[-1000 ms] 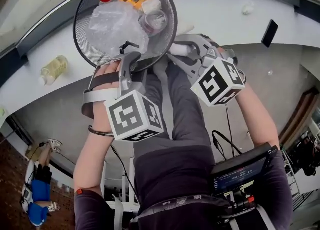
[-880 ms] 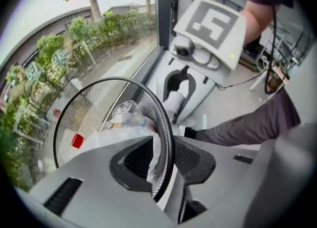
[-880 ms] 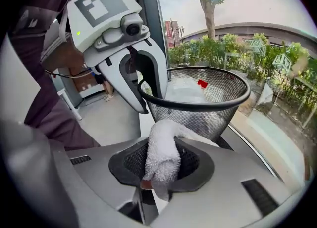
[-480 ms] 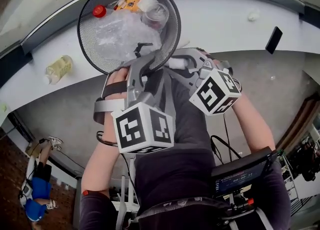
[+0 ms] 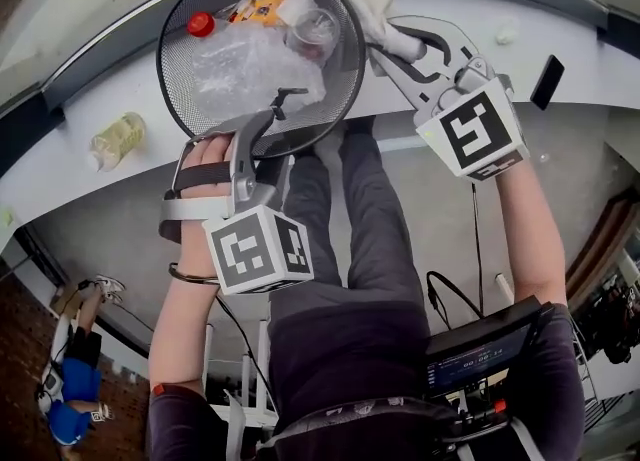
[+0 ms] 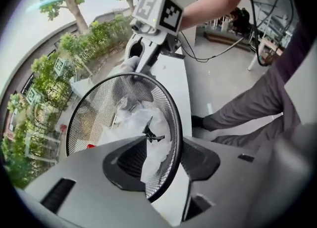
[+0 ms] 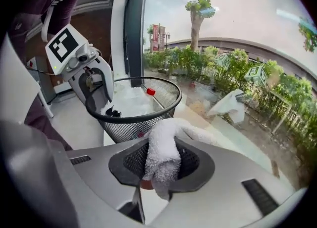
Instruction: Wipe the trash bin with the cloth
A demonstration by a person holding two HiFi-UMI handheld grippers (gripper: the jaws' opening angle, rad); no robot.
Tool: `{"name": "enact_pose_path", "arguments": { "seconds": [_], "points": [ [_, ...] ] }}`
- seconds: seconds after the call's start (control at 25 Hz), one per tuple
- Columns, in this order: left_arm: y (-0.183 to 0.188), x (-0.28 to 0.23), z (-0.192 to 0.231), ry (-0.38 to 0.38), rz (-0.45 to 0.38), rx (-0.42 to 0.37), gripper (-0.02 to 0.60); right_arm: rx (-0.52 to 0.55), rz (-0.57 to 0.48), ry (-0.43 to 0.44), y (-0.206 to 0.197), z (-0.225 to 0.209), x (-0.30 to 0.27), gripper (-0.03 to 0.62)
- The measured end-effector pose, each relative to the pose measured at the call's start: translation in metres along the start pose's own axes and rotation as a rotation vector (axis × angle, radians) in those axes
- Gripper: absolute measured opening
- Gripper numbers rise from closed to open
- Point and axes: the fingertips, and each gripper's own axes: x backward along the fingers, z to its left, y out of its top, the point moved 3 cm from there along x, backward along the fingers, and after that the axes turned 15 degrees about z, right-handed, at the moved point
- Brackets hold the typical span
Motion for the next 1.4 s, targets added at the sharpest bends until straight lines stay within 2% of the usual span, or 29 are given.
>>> {"name": "enact_pose_path", "arguments": {
  "seconds": [0.12, 0.2, 0.4, 0.52, 0.64, 0.76, 0.8, 0.92, 1.04, 1.12, 1.16, 1.2, 1.24, 1.4],
  "points": [
    [0.009, 0.002, -0.003, -0.027, -0.005, 0.047, 0.178, 0.087, 0.047, 0.013, -0.001, 0.009, -0.01, 0.1],
    [0.018, 0.005, -0.004, -0.055, -0.024, 0.103, 0.152, 0.125, 0.07, 0.041, -0.005, 0.025, -0.015, 0.1],
    [0.044, 0.011, -0.003, -0.105, -0.098, 0.249, 0.072, 0.099, 0.046, 0.188, -0.01, 0.088, -0.017, 0.1],
    [0.058, 0.016, 0.002, -0.125, -0.149, 0.329, 0.051, 0.084, 0.03, 0.267, -0.008, 0.118, -0.017, 0.1],
    [0.059, 0.02, 0.005, -0.124, -0.182, 0.283, 0.051, 0.101, 0.029, 0.31, -0.007, 0.129, -0.02, 0.1],
    [0.048, 0.04, 0.009, -0.113, -0.254, 0.207, 0.071, 0.066, 0.024, 0.294, -0.011, 0.107, -0.017, 0.101],
    [0.043, 0.045, 0.009, -0.099, -0.247, 0.167, 0.097, 0.042, 0.019, 0.273, -0.013, 0.094, -0.014, 0.101],
    [0.023, 0.036, 0.003, -0.049, -0.13, 0.012, 0.167, -0.02, 0.014, 0.161, -0.017, 0.04, -0.003, 0.1],
    [0.017, 0.013, -0.001, -0.034, -0.046, -0.06, 0.187, -0.024, 0.029, 0.049, -0.013, -0.005, 0.001, 0.101],
    [0.021, 0.006, 0.001, -0.025, -0.043, -0.034, 0.184, 0.002, 0.036, 0.036, -0.006, -0.014, -0.003, 0.101],
    [0.025, 0.005, 0.0, -0.044, -0.051, -0.002, 0.159, 0.02, 0.043, 0.051, -0.004, -0.01, -0.007, 0.101],
    [0.029, 0.006, -0.001, -0.073, -0.06, 0.036, 0.101, 0.039, 0.05, 0.077, -0.003, -0.002, -0.011, 0.101],
    [0.034, 0.008, -0.003, -0.1, -0.066, 0.069, 0.081, 0.052, 0.056, 0.109, -0.003, 0.01, -0.014, 0.101],
    [0.048, 0.01, -0.003, -0.128, -0.086, 0.156, 0.052, 0.045, 0.059, 0.2, -0.011, 0.054, -0.02, 0.101]
  ]
}}
